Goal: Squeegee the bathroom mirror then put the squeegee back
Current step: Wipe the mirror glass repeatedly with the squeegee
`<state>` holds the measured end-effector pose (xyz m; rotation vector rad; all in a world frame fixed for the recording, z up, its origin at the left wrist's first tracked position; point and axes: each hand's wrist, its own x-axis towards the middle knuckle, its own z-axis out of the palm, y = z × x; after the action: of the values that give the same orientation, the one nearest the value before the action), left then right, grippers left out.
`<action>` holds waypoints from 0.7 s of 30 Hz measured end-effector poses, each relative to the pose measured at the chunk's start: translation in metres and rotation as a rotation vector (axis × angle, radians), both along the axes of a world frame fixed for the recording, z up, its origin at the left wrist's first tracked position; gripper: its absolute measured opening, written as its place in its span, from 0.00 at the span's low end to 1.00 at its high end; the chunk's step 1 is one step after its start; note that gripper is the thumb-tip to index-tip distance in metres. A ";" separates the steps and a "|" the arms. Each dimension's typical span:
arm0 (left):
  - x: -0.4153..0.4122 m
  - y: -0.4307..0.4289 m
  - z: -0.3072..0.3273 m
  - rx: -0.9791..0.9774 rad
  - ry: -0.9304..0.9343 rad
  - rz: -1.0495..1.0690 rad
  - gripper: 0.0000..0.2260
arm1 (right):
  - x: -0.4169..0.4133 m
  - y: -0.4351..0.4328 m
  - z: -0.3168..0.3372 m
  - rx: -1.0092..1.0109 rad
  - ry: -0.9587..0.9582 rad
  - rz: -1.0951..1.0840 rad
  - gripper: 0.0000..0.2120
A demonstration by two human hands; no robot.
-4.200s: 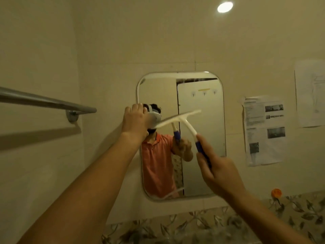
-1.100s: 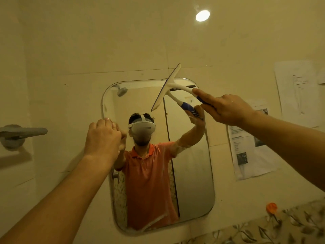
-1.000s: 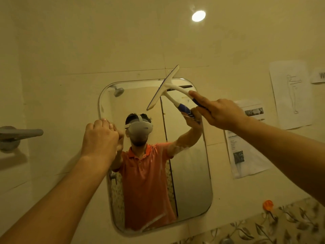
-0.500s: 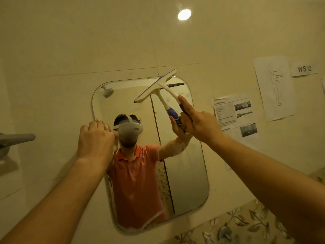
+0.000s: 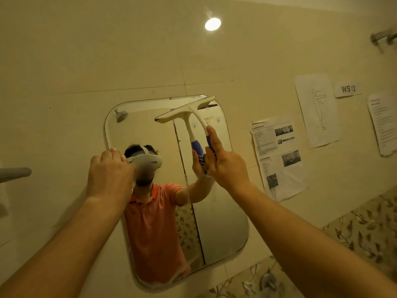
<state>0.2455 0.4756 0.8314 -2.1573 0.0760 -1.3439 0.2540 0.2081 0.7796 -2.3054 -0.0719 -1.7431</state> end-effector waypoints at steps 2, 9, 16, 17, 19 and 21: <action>0.000 0.000 0.000 -0.006 0.003 -0.009 0.22 | 0.000 0.001 -0.009 0.035 0.003 -0.002 0.29; -0.003 0.001 0.002 0.000 -0.004 -0.038 0.19 | -0.003 0.000 -0.038 0.118 -0.001 0.031 0.31; -0.003 -0.001 0.001 -0.014 0.014 -0.025 0.18 | -0.007 0.008 -0.052 0.157 0.001 0.028 0.34; -0.003 -0.001 0.001 -0.020 0.018 -0.023 0.17 | -0.009 0.008 -0.050 0.159 -0.007 0.041 0.33; -0.003 -0.001 0.002 -0.035 0.030 -0.025 0.17 | -0.013 0.006 -0.043 0.148 -0.034 0.054 0.31; -0.001 0.000 0.002 -0.052 0.046 -0.041 0.18 | -0.018 0.003 -0.031 0.089 -0.080 0.042 0.29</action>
<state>0.2442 0.4752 0.8332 -2.2417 0.1055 -1.3327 0.2361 0.2109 0.7482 -2.1557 -0.0556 -1.7806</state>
